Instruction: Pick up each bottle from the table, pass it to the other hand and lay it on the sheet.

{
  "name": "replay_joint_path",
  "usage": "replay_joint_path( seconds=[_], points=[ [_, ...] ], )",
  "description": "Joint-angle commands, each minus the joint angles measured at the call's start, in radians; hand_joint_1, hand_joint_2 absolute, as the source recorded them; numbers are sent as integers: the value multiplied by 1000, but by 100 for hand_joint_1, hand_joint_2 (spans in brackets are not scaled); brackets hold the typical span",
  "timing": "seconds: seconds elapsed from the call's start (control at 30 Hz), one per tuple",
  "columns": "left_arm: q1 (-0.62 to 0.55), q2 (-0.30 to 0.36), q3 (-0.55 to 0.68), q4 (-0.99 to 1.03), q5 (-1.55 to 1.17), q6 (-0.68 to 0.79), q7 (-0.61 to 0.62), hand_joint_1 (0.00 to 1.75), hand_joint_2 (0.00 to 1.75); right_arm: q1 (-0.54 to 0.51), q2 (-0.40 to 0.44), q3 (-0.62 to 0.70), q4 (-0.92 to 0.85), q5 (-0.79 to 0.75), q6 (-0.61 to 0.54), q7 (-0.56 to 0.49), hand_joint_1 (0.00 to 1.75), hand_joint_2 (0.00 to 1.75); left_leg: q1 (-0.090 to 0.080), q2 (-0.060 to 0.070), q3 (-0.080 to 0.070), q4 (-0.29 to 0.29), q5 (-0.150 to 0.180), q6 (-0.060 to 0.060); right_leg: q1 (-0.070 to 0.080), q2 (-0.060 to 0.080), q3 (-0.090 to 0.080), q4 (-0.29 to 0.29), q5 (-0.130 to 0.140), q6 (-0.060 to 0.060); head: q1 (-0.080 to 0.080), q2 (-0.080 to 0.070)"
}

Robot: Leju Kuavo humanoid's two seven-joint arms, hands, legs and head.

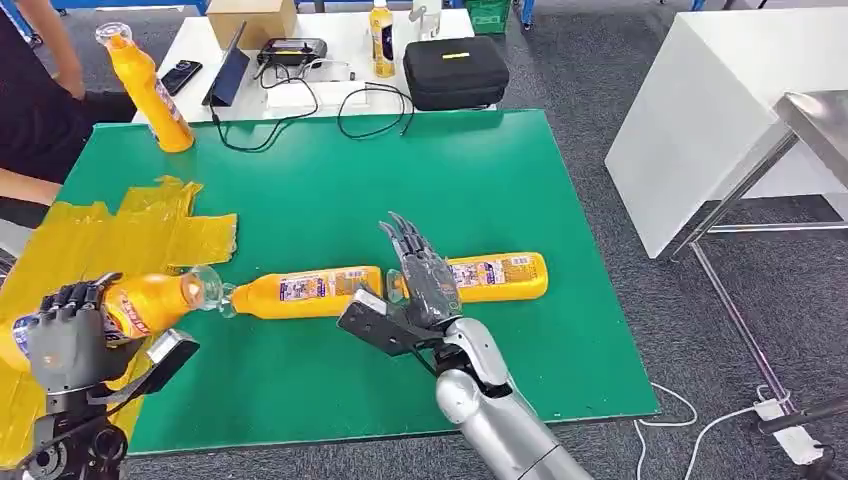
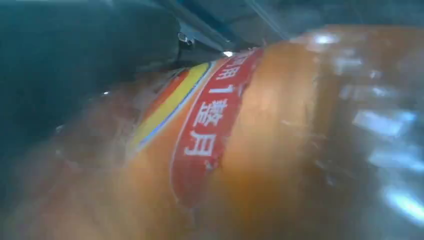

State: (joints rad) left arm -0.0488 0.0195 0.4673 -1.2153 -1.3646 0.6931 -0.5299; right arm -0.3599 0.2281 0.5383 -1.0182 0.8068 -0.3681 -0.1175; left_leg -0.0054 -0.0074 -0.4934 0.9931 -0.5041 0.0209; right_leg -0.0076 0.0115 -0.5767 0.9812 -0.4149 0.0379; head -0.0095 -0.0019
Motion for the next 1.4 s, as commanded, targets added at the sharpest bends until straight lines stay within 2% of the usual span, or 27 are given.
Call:
replay_joint_path(
  seconds=[0.03,0.53,0.57,0.6,0.63,1.13,1.27,1.4],
  points=[
    [-63,83,50,244,-93,5,22,175,175,-53,-60,37,55,-41,18,-16,0,0,1,1,4,-3,0,-2,1,-1,4,-3,0,-1,0,0],
    [-50,117,48,325,-75,5,-31,175,175,-58,-68,46,74,-62,40,-27,0,0,1,0,3,-2,0,-2,1,-2,4,-2,0,-1,0,0],
    [-58,120,57,361,-44,5,-54,2,175,-60,-68,46,79,-64,42,-27,0,0,1,0,2,-2,0,-2,1,-2,3,-2,0,-1,0,0],
    [-61,122,64,362,-48,5,-55,0,0,-60,-68,45,81,-63,42,-27,0,0,0,0,1,-1,0,-1,1,-1,1,-1,0,-1,0,0],
    [-61,124,66,373,-24,5,-86,0,0,-61,-68,46,85,-63,45,-27,0,0,0,0,2,-2,0,-1,0,-1,2,-2,0,-1,0,0],
    [-61,124,66,373,-24,5,-86,0,0,-61,-68,46,85,-63,45,-27,0,0,1,-1,1,-1,0,-1,1,-2,1,-1,0,-1,0,0],
    [-52,130,80,371,3,5,-141,0,0,-64,-67,50,92,-58,46,-29,0,0,1,0,2,-1,0,-1,1,-2,2,-1,0,-1,0,0],
    [-54,117,113,350,-10,5,-143,0,0,-60,-70,48,91,-59,46,-30,0,0,1,0,2,-2,0,-2,1,-2,3,-2,0,-1,0,0]
  ],
)
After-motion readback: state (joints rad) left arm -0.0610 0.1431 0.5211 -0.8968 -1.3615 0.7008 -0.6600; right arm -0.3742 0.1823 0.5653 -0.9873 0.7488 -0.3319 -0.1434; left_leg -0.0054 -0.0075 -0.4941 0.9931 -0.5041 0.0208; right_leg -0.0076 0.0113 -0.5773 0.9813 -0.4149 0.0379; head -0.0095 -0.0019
